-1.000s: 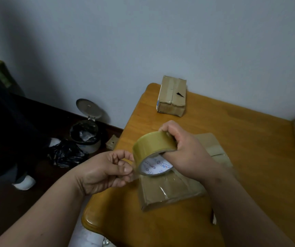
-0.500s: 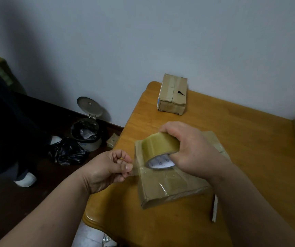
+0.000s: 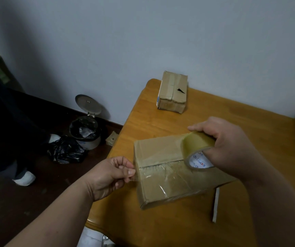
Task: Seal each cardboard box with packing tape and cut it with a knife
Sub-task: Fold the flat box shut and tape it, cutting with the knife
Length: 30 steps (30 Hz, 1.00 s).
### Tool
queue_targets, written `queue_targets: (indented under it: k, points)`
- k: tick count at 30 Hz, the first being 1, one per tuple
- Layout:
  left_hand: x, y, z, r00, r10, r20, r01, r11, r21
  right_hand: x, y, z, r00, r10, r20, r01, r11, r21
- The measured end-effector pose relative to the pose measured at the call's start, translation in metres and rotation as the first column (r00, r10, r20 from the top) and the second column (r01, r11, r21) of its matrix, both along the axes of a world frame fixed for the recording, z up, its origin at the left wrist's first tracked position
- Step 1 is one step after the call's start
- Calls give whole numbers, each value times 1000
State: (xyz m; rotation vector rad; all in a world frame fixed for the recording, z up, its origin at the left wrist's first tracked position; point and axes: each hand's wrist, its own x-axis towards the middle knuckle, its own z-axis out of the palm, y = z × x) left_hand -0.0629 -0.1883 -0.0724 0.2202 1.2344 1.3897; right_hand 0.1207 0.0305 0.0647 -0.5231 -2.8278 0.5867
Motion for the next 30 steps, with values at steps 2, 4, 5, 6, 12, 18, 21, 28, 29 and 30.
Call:
queue_targets:
  k: [2,4,5,6,12,18,21,28,29,30]
  points:
    - [-1,1,-1,1000,13,-7,-13,1000,-4,1,0,-1,1000,-4,2,4,1000,24]
    - [-2,3,-3,1000,14,-9,-14,1000,-5,1,1,-2,1000,-11,0,11,1000,15]
    - [-2,3,-4,1000,10,-12,-10,1000,-5,2,2,-3,1000,-13,0,13,1000,3]
    - [-2,3,-5,1000,6,-16,-6,1000,-6,2,3,-4,1000,-14,-1,14,1000,-8]
    - [-9,3,-8,978,-64,-200,45,994,-102,3,7,-10,999,-30,17,30,999,-31]
    - [6,-7,-27,827,-330,-455,118,893,-434,3,8,-10,999,-27,17,28,998,-57]
    - [14,-2,-23,563,-245,-790,-251,860,-445,3,8,-12,998,-43,37,46,997,-69]
    - [64,9,20,-198,-44,-979,168,983,-78,6,8,-12,995,-67,67,76,988,-136]
    - [69,11,19,-252,-133,-958,210,959,-189,7,9,-12,995,-66,77,77,987,-142]
    - [72,13,17,-287,-201,-937,203,943,-265,7,9,-12,994,-63,86,75,986,-148]
